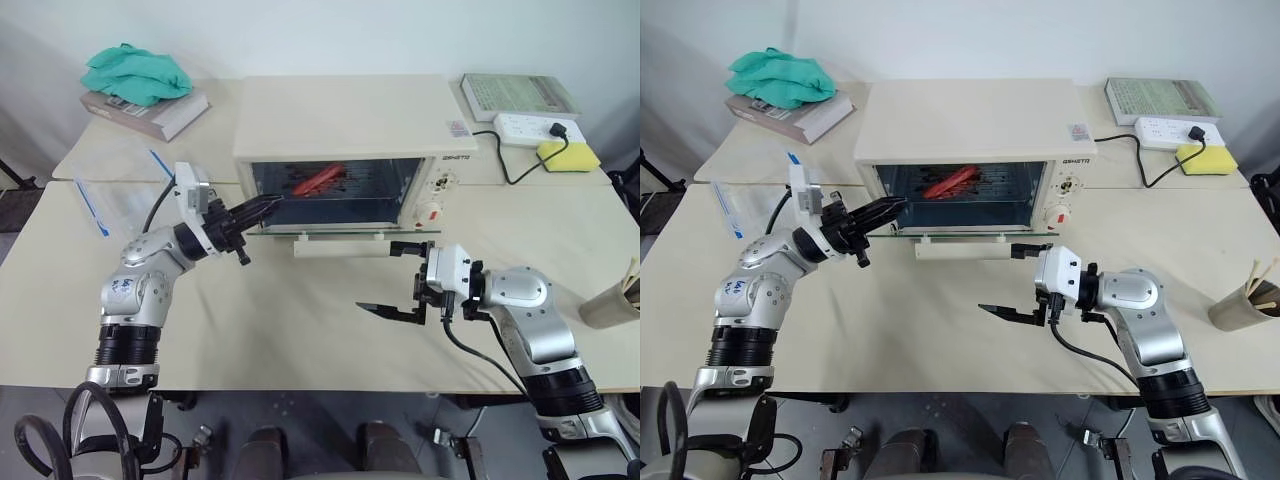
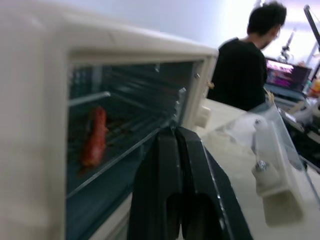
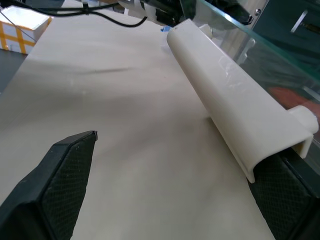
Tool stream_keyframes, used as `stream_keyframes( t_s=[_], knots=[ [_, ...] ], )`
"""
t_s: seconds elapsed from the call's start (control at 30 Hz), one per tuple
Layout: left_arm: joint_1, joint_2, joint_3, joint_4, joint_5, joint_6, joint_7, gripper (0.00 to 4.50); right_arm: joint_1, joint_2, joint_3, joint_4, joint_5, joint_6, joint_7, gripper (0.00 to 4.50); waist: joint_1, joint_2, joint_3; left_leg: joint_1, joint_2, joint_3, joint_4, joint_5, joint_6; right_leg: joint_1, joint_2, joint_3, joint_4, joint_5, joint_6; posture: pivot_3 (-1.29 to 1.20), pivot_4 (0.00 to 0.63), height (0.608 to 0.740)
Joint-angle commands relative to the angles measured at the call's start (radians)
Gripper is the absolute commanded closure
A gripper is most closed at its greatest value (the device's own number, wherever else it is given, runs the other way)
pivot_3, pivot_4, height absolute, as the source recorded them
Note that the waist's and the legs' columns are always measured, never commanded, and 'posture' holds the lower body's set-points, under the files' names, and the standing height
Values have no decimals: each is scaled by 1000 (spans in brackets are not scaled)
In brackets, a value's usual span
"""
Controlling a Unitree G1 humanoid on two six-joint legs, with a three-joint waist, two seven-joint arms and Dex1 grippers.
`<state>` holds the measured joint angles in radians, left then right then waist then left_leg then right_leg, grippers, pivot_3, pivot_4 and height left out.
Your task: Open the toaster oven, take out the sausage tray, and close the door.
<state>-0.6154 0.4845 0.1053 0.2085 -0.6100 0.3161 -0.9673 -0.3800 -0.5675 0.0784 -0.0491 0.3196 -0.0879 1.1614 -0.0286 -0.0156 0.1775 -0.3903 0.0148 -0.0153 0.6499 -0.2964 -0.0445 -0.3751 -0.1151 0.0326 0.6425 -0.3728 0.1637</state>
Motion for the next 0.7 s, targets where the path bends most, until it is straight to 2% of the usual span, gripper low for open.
stream_keyframes(
  t_s=[0.03, 0.2, 0.3, 0.37, 0.47, 0.6, 0.7],
  knots=[
    [17, 25, -18, -34, 10, 14, -68, 4486, 38, -27, -41, -59, 9, 0, -29, 0, 1, 0, 0, 0, 0, 0, 0, 0, 0, 0, 0, 0, 0, 0, 0, 0, 150, 740],
    [36, 26, -55, -32, 53, 12, -98, 4486, 169, -73, -116, -105, 16, -6, -73, 0, 5, 0, 0, 0, -1, 0, 1, 0, 0, 1, 0, 0, 0, 0, 0, 0, 150, 740],
    [58, 17, -87, -30, 68, 26, -118, 4486, 391, -122, -269, -158, 25, -22, -105, 0, 20, 0, 0, 0, -1, -1, 1, 0, 0, 1, 0, 0, 0, 0, 0, 0, 150, 740],
    [70, 18, -95, -34, 66, 45, -128, 4486, 485, -135, -336, -190, 30, -22, -125, 0, 29, -1, 0, 0, -1, -1, 0, 0, 0, 1, 0, 0, -1, 0, 0, 0, 150, 740],
    [93, 10, -120, -4, 132, -23, -127, 4486, 597, -147, -441, -235, 28, -13, -168, 0, 27, -1, 1, 0, -1, 1, 1, 0, 1, 2, 0, 1, -3, 0, 0, 0, 150, 740],
    [114, -15, -110, -1, 155, -51, -104, 4486, 568, -153, -483, -249, -3, -25, -234, 0, 17, -2, 1, 4, 0, 4, 2, 0, 0, 4, 1, 2, -5, 0, -1, 0, 150, 740],
    [151, -22, -103, -4, 182, -98, -79, 4486, 404, -146, -431, -240, -102, -51, -342, 0, 9, -1, 1, 5, 0, 3, 3, 1, 0, 6, 0, 3, -4, 1, -1, 0, 150, 740]
  ],
)
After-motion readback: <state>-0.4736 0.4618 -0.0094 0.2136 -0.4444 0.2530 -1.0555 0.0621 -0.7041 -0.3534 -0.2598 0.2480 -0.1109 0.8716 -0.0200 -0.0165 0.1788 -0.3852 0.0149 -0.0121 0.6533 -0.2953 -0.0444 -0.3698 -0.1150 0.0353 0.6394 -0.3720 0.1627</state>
